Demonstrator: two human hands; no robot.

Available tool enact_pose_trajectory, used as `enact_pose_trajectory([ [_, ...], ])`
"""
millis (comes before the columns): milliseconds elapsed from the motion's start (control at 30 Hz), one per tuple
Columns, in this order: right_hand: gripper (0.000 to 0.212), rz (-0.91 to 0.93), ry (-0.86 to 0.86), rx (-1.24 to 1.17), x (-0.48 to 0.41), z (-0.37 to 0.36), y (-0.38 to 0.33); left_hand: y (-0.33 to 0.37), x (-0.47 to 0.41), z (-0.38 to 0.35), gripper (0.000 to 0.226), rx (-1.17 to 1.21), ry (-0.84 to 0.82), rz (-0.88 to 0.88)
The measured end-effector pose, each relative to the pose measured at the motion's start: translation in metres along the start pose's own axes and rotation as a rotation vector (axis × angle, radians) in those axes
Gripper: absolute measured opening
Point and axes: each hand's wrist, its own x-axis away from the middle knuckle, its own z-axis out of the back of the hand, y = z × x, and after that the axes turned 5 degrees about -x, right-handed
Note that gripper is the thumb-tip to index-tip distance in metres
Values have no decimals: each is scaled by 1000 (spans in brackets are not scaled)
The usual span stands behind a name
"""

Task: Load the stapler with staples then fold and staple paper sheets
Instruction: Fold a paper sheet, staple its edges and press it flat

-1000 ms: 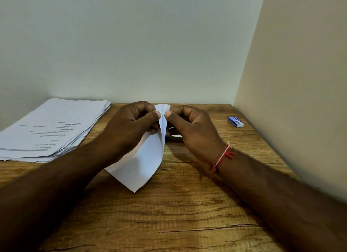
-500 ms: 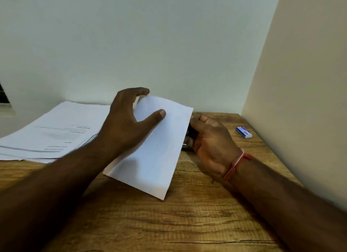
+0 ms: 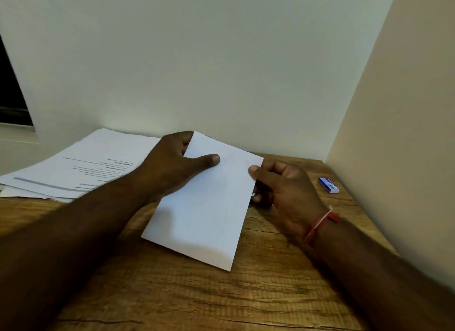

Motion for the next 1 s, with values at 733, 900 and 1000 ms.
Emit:
enact_pose_trajectory([
  [733,39,121,-143,1041,-20,24,12,-8,-8,26,41,308,-247,295],
  [900,22,261,-123,1182,-29,17,21,-8,-8,26,38,302,-245,280],
  [1000,12,149,-75,823,-26,21,11,-7,-7,27,39,313,-242,281],
])
